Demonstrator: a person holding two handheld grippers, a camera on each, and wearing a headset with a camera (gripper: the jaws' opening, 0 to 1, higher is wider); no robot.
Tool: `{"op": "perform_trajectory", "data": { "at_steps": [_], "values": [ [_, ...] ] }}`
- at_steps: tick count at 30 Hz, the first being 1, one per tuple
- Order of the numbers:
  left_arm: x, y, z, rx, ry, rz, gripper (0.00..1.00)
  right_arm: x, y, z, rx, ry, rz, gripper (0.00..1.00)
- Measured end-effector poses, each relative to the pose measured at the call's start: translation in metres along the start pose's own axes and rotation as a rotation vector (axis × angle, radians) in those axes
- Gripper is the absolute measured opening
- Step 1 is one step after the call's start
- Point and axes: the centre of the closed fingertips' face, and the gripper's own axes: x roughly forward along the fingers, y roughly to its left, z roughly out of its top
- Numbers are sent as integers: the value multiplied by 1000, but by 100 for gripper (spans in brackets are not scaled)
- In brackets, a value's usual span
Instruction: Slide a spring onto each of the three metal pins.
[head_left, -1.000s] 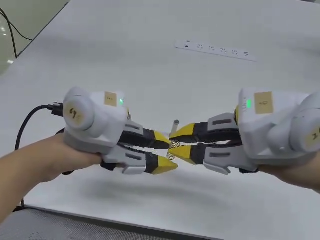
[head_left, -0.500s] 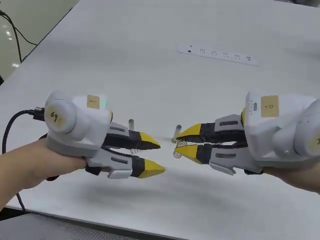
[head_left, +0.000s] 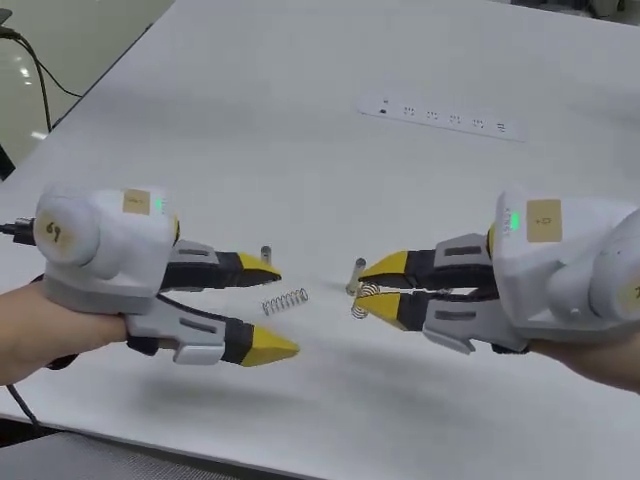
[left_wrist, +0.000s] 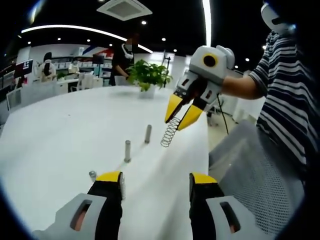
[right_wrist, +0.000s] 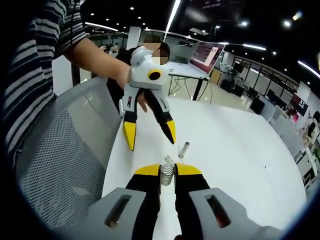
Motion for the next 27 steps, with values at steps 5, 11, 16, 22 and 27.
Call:
{"op": "perform_trajectory", "data": {
  "at_steps": [5,11,16,22,27],
  "values": [
    [-10,10,-4,-14,-6,42,54,-1,-1,-2,7,4,-5,6],
    [-21,24,-8,-26,-18,105,72,-1,-4,-4,5,10,-16,6],
    [-27,33,-9,-37,-44,146,88,-2,-5,-3,21,6,-21,7],
    [-31,37,-9,-41,-64,169,97,-2,-7,-7,28,19,-26,7],
    [-32,39,-12,-33,-56,176,98,-2,-10,-10,41,24,-36,7]
  ]
}}
